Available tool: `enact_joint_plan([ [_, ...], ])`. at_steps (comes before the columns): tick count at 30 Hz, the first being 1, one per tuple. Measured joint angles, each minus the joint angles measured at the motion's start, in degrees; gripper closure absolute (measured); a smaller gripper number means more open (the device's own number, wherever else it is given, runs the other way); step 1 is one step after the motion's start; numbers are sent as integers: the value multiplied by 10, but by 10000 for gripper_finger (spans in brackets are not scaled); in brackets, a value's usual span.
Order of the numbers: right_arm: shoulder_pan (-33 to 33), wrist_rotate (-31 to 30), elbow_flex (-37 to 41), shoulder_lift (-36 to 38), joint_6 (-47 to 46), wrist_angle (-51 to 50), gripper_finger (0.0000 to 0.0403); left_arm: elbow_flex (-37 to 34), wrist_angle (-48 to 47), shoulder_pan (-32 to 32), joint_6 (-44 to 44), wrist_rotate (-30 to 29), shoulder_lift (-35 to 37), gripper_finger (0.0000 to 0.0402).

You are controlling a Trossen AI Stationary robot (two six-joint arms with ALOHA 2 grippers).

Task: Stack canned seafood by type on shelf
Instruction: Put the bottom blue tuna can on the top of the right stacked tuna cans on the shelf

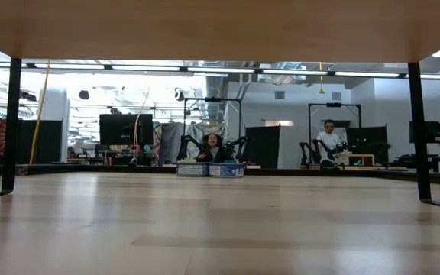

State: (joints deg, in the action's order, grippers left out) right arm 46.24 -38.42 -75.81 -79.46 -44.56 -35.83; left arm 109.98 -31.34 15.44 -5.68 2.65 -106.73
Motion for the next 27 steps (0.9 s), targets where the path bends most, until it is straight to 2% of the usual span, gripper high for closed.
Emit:
enact_joint_plan([
  [5, 1, 4, 0, 0, -8, -14, 72, -1, -1, 3, -5, -2, -19, 33],
  [27, 3, 29, 0, 0, -10, -13, 72, 0, 9, -1, -19, 32, -21, 33],
])
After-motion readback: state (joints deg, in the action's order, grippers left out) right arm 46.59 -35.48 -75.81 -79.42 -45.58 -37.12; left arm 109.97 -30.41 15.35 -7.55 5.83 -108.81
